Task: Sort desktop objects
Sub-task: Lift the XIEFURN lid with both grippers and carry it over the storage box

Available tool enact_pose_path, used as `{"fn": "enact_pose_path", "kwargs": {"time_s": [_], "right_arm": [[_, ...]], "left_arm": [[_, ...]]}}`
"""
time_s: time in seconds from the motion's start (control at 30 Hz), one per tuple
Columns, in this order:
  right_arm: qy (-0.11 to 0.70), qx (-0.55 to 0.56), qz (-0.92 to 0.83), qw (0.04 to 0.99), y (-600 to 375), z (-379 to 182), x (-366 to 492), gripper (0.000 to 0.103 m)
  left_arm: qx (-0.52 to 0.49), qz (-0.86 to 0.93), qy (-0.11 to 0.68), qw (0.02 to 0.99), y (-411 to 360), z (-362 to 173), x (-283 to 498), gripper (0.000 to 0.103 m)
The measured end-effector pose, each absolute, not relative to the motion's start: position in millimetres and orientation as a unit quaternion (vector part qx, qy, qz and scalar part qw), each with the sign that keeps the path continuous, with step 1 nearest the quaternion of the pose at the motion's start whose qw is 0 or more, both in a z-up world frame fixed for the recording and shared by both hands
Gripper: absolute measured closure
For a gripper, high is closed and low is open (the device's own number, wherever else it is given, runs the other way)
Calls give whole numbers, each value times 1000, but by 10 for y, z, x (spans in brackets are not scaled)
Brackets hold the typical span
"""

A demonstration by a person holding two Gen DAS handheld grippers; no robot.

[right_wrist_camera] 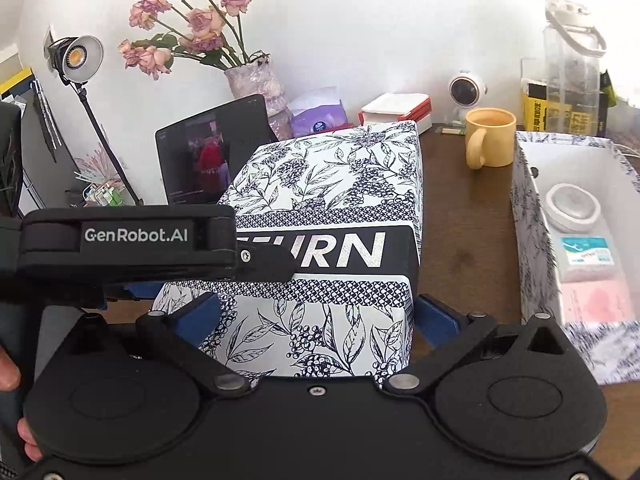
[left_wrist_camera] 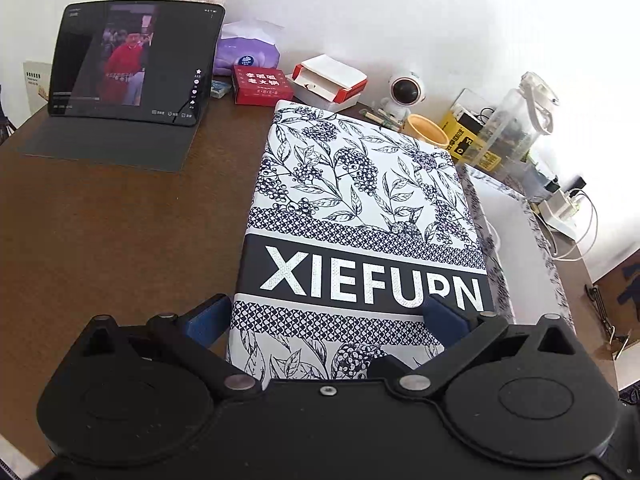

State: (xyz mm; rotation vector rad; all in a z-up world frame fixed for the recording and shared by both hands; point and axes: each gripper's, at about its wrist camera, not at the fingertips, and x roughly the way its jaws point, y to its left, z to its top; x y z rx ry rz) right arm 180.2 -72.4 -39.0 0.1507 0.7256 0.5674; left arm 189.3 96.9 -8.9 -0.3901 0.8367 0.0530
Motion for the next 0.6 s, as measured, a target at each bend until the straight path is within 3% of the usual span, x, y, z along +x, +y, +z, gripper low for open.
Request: {"fn": "enact_pose_path", "kwargs": {"time_s": [0.27,0.6], "right_arm": [[334,70,259,904,-1072,19,915,0],[354,81,223,905,-1824,13,143,0]], "left_arm": [[-179,10,410,894,494,177,984,1],[-176,-25,437,881,-260,127,383,1]]}}
